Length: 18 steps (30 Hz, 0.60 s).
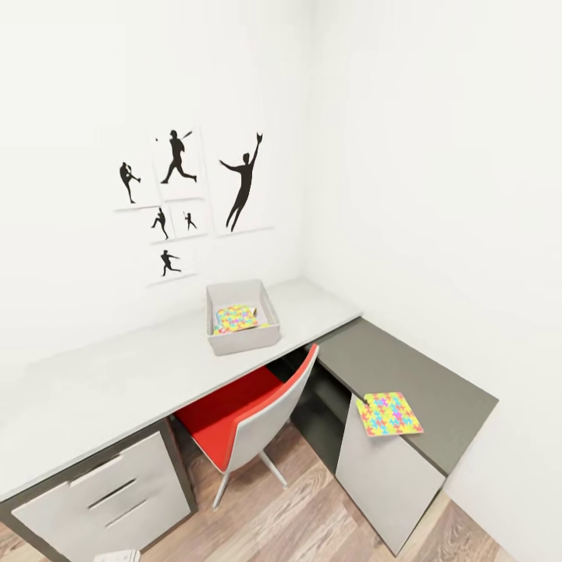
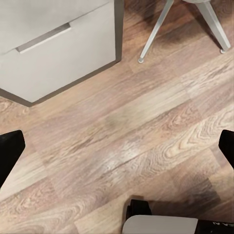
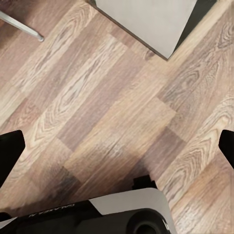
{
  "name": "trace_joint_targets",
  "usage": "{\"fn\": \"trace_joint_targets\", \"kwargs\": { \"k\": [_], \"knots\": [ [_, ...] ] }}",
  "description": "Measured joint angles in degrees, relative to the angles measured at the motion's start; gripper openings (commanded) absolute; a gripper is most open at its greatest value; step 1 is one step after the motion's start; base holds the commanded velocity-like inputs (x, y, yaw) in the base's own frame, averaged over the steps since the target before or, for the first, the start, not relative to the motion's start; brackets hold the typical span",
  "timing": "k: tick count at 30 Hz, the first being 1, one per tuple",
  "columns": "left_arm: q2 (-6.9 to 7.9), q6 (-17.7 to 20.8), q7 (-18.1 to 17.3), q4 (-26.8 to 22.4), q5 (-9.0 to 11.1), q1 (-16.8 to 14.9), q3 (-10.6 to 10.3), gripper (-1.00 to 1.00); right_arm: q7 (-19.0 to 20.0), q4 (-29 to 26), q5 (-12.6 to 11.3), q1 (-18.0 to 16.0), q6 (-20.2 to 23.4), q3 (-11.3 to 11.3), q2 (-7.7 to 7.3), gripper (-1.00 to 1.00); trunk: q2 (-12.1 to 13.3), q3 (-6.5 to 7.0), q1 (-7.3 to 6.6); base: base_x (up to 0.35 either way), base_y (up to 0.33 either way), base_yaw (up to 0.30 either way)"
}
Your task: Put all the toys in the child's room - the three board games (two on the bed and one on the table), the two jigsaw puzzles on the table, and the tennis ball on the table - inside the toy box on the table in the child's room.
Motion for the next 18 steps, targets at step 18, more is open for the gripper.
{"fn": "trace_joint_targets", "kwargs": {
  "k": [18],
  "knots": [
    [-0.13, 0.0, 0.0, 0.0, -0.17, 0.0, -0.06, 1.0, -0.51, -0.16, -0.07, 0.0, 0.01, -0.01, 0.01, 1.0, 0.0, 0.12, 0.0, 0.0, 0.0, 0.0]
  ]
}}
